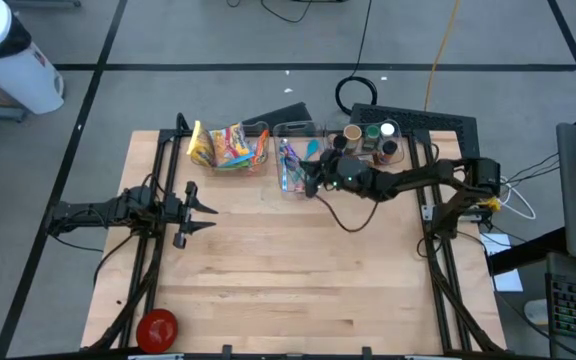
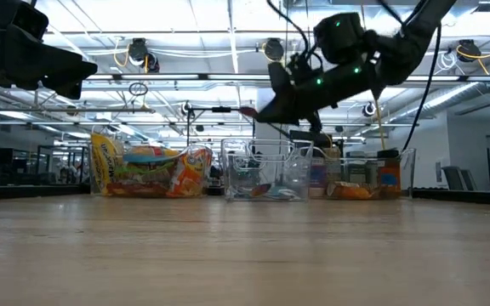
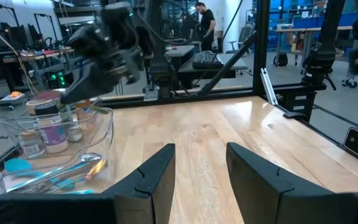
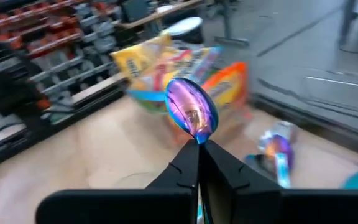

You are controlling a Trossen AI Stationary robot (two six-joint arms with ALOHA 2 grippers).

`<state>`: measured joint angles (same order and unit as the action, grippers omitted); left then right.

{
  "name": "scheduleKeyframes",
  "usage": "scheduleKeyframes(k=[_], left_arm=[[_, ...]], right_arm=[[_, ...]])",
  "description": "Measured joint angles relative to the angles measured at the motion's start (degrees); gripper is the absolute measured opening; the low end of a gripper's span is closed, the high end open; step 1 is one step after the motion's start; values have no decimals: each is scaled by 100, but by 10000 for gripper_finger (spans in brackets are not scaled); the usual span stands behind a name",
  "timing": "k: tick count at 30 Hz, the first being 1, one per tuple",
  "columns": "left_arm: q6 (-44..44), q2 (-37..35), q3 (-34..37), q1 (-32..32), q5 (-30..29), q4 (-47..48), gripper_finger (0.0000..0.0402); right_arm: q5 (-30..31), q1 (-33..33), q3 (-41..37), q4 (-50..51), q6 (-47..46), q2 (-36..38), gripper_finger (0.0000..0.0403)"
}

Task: Pick & Place Food Item
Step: Put the blue spoon into the middle transparent bin

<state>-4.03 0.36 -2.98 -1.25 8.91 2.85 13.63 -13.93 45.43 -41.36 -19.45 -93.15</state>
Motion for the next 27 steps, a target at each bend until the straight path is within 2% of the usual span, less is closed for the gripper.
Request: scheduleKeyframes(k=[6,10,21,27], left_arm=[[0,0,0,0,2,-1,152],[0,0,0,0,2,-2,152],[0,0,2,2,0,0,152],[0,0,0,1,0,-1,152]], right_arm=[[466,-176,-7,226,-145,-376,2],[615,-175,-4,165,-191,-470,16],[584,-175,-3,169,-80,-472,121],[576,-100,0,159,209,-304,155]])
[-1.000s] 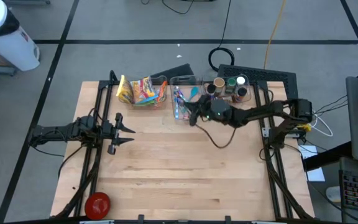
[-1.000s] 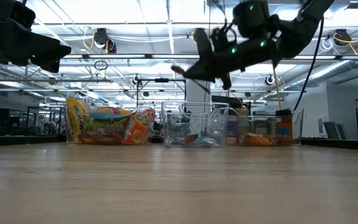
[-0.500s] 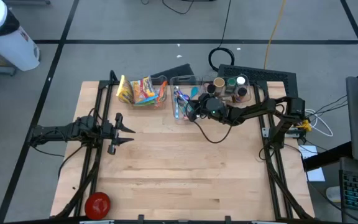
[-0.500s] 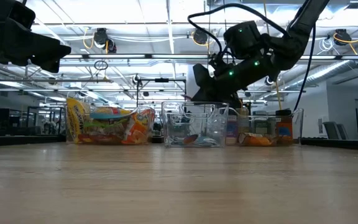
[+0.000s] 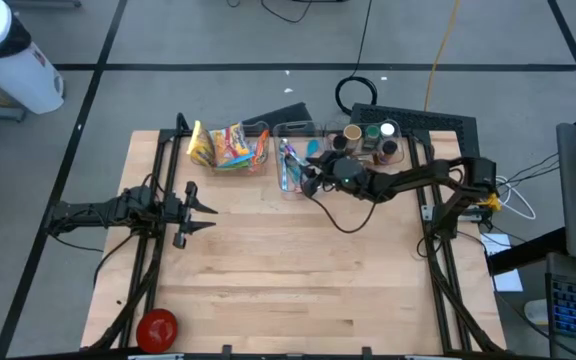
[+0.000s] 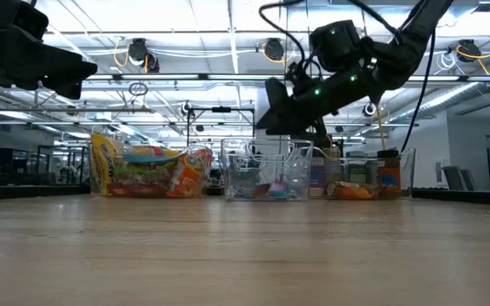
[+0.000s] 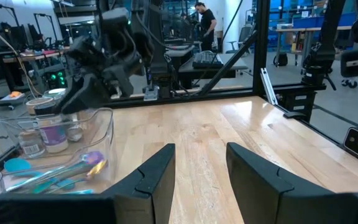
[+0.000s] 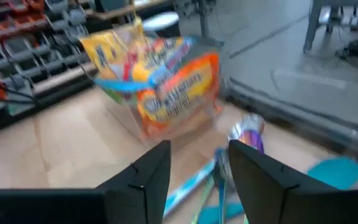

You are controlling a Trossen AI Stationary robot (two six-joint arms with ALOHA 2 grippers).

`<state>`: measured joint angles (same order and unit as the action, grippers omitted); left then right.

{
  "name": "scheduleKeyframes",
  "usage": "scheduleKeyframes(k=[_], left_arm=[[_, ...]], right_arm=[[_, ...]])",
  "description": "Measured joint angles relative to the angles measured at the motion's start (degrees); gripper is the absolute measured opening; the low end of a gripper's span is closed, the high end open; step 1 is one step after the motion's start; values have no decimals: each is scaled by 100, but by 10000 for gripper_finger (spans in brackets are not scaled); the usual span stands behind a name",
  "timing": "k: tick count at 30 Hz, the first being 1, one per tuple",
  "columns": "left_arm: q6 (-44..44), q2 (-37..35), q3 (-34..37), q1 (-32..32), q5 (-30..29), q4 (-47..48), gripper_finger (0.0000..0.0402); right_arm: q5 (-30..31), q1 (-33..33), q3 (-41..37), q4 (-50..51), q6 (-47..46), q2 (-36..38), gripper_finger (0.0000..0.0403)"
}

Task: Pick & Place Food Item
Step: Put the blue spoon into the middle transparent bin, then return to Home Position

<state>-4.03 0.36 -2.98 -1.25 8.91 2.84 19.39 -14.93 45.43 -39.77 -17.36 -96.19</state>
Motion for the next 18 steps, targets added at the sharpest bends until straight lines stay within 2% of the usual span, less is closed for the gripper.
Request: scheduleKeyframes(k=[6,10,15,18], left_arm=[[0,0,0,-1,0,-1,152],[0,0,0,-1,0,-1,152],[0,0,0,0,0,-1,152],[0,0,0,1,0,-1,152]], right_arm=[[-29,161,0,10,72,529,164],[-541,388,0,371,509,1292,161],[-1282,756,1,1502,1416,2541,162],[-1361,945,5,2413,1774,3269,162]])
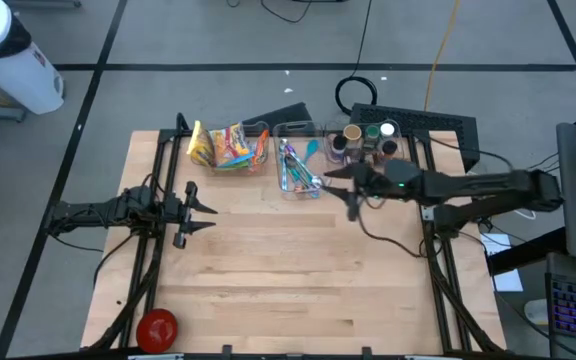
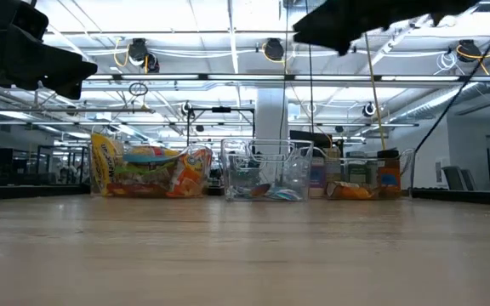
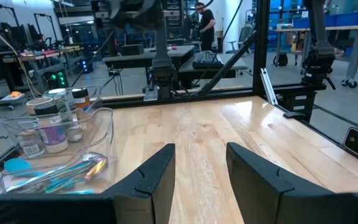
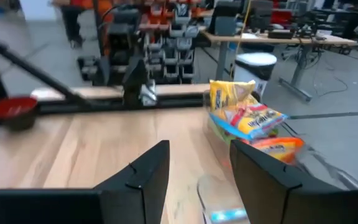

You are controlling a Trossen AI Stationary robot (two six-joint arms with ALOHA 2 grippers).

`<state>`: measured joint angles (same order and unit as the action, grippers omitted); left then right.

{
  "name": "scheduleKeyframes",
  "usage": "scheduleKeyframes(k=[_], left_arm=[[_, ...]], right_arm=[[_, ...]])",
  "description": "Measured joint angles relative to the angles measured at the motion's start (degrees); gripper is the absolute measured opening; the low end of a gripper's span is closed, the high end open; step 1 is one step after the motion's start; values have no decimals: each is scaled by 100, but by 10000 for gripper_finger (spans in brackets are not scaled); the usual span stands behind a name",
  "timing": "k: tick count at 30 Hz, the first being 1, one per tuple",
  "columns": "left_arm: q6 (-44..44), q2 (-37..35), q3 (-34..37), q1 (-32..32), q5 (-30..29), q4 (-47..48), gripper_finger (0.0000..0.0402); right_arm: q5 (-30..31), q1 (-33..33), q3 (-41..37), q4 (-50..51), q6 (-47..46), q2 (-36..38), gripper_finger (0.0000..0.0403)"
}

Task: Pick & Place Food Item
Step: Return to Home Position

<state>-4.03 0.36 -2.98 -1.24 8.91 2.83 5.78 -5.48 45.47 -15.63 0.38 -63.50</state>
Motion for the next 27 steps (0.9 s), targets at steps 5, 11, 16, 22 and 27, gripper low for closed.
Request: scheduleKeyframes(k=[5,11,16,22,27], left_arm=[[0,0,0,1,0,0,152],[0,0,0,0,0,0,152],[0,0,0,-1,0,0,152],[0,0,0,-1,0,0,152],[-2,0,0,-1,0,0,152]], right_arm=[[7,117,0,1568,146,1047,158],[46,110,-2,3117,-127,2026,161],[196,111,-385,3260,-145,2730,160],[1417,110,-1457,2817,-150,3689,156],[1665,107,-2445,1868,-73,4313,158]])
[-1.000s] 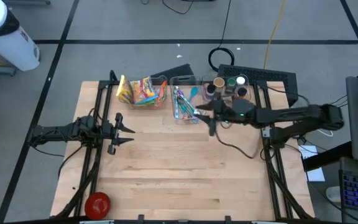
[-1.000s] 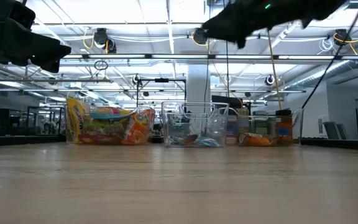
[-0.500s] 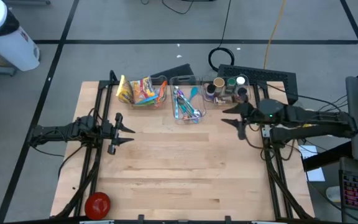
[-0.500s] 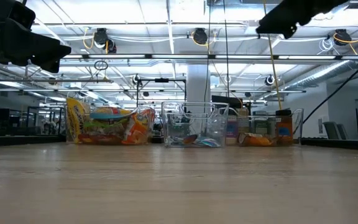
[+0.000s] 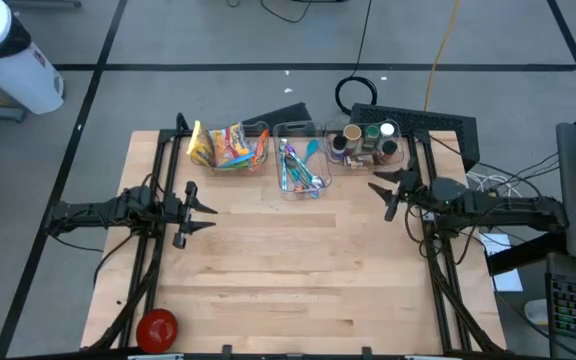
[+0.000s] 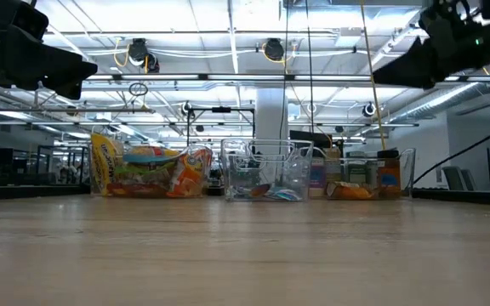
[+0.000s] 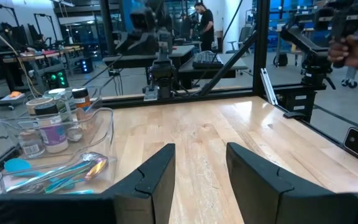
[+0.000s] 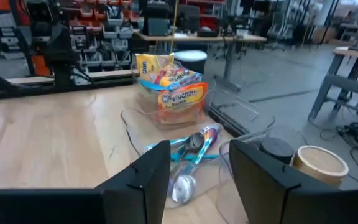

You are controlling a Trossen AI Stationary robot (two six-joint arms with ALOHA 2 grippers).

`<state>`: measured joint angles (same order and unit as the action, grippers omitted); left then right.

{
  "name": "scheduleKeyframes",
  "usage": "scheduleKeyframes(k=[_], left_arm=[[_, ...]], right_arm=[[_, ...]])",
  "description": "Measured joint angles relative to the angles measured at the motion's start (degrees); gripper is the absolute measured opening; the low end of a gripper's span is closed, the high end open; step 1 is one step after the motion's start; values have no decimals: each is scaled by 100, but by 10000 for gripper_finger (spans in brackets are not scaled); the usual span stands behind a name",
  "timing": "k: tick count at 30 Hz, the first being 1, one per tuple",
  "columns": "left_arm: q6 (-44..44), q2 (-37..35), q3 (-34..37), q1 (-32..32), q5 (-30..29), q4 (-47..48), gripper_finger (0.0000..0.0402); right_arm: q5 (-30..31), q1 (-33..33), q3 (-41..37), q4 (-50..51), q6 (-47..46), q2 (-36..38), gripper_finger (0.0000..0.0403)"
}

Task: Pick & Place Food Item
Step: Return to Home Position

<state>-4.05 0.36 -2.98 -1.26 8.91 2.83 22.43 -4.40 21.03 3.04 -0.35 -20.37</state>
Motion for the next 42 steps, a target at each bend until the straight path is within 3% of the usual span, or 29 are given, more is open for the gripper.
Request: scheduleKeyframes(k=[10,25,28,33,42], left_arm=[[1,0,0,1,0,0,152],[2,0,2,0,0,2,152],[2,0,0,2,0,0,152],[2,0,0,0,0,0,152],[2,0,0,0,0,0,152]], right_arm=[[5,0,-1283,-1213,323,866,160],[-31,2,-1852,-1826,160,978,161],[-437,0,-1857,-1735,117,978,162],[-1740,4,-1863,-1551,515,976,158],[-1898,2,-1868,-1560,496,978,160]])
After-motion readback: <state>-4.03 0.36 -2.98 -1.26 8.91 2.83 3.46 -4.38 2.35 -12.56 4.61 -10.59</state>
